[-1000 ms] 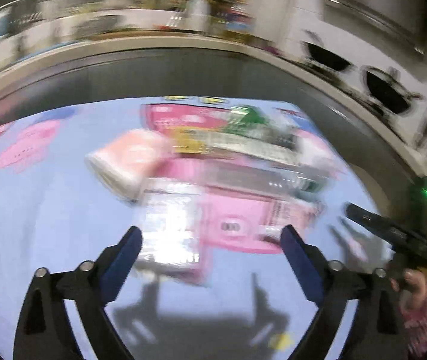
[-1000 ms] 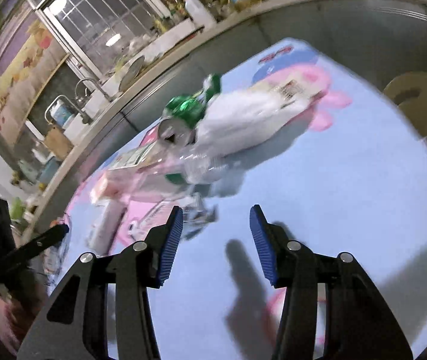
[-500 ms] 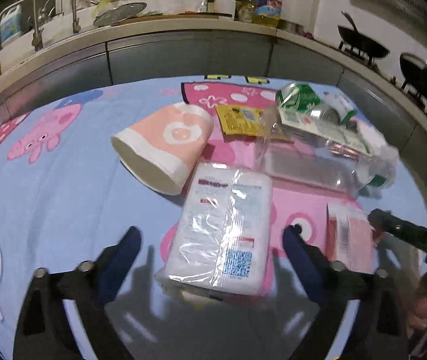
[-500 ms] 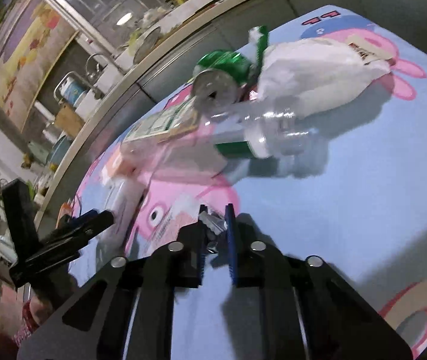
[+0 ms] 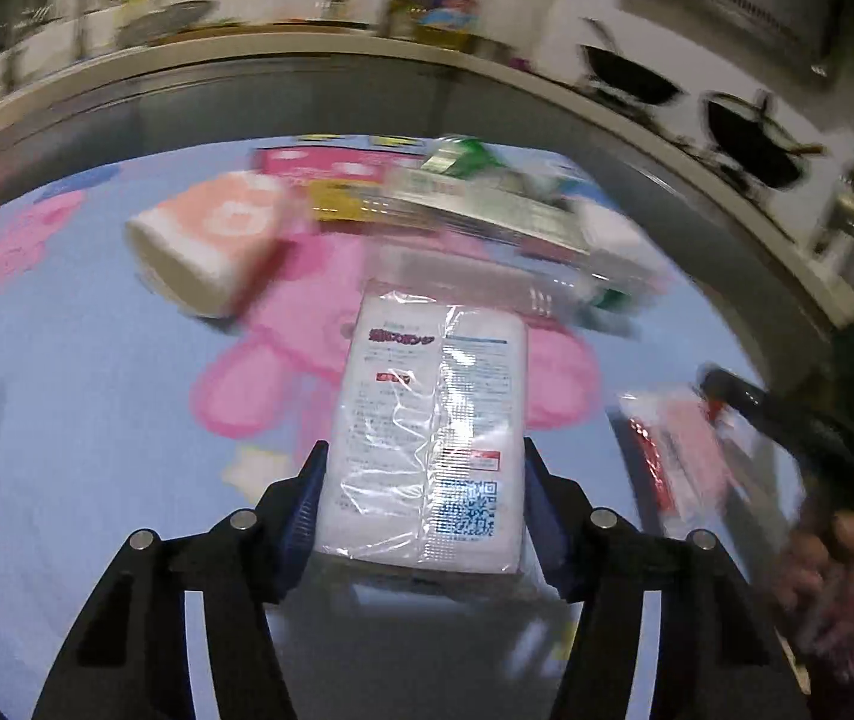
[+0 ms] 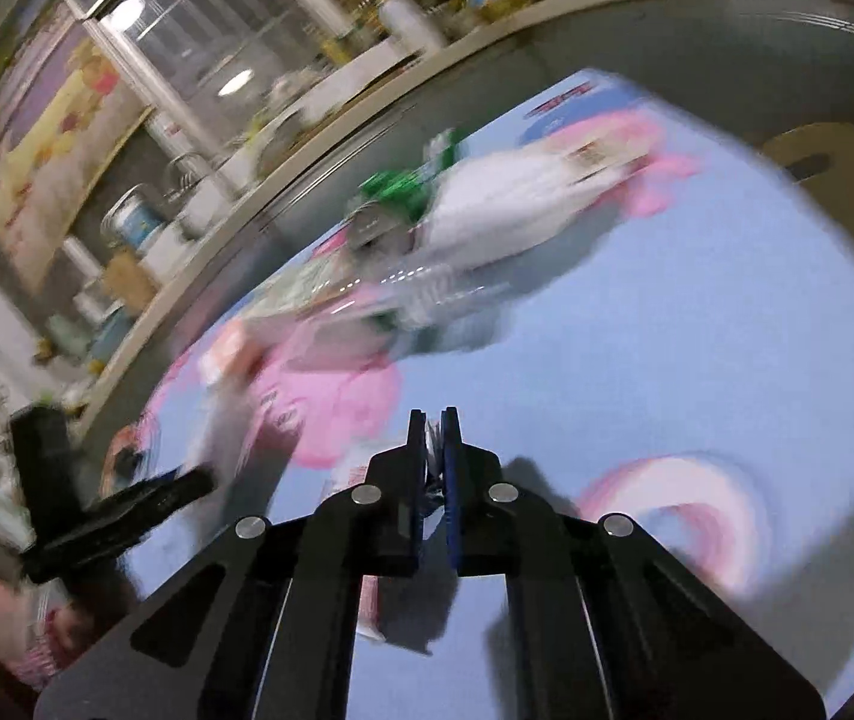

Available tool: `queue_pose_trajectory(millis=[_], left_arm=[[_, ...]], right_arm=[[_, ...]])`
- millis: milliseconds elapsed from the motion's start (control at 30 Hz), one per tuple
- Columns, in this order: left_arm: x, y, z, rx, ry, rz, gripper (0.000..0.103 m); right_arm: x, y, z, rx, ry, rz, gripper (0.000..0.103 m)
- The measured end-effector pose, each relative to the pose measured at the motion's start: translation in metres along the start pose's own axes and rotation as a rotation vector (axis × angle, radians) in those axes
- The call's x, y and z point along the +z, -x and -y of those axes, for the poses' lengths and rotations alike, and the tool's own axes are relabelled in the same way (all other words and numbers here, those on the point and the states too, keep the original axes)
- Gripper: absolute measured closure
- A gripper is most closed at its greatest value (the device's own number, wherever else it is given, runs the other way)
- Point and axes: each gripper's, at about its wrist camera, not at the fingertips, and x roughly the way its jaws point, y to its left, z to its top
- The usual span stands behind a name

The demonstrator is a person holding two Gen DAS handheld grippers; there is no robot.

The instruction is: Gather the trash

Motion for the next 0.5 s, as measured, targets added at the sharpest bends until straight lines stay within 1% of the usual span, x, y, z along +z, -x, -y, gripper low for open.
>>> queue_pose_trajectory(millis=[67, 100, 133, 167, 200, 233, 300, 333, 367, 433, 500], left_arm=[[-0.003, -0.002, 0.015, -0.044, -0.033, -0.01, 0.042], [-0.003, -0.007, 0.026, -0.057, -0.055, -0.019, 0.042], [-0.002, -0.011, 0.033, -0.064, -0.069, -0.03, 0.042], [-0.001, -0.018, 0.042, -0.079, -0.083, -0.048, 0.042], [0.0, -0.023, 0.047, -0.09, -0.087, -0.057, 0.042], [0.002, -0.028, 0.054, -0.103, -0.091, -0.068, 0.042], [0.005, -0.041, 0.066, -0.109, -0.111, -0.092, 0.042], [0.005, -0.046, 0.072, -0.1, -0.126, -0.101, 0.042], [0.006, -0.052, 0.08, -0.078, -0.147, -0.109, 0.041], [0.004, -0.057, 0.088, -0.047, -0.168, -0.11, 0.041], [0.003, -0.058, 0.091, -0.031, -0.183, -0.108, 0.041]], right_arm=[[0.003, 0.013, 0.017, -0.055, -0.024, 0.039, 0.094], [0.004, 0.021, 0.026, -0.083, -0.047, 0.054, 0.083], [0.005, 0.028, 0.035, -0.105, -0.076, 0.07, 0.054], [0.003, 0.035, 0.042, -0.112, -0.098, 0.087, 0.043], [0.001, 0.043, 0.046, -0.117, -0.117, 0.114, 0.039], [0.001, 0.048, 0.05, -0.119, -0.123, 0.126, 0.039], [-0.003, 0.054, 0.048, -0.132, -0.103, 0.114, 0.04], [-0.006, 0.055, 0.047, -0.134, -0.09, 0.105, 0.044], [-0.013, 0.055, 0.043, -0.119, -0.078, 0.076, 0.046], [-0.026, 0.053, 0.037, -0.101, -0.079, 0.037, 0.058], [-0.039, 0.046, 0.033, -0.059, -0.099, -0.01, 0.06]])
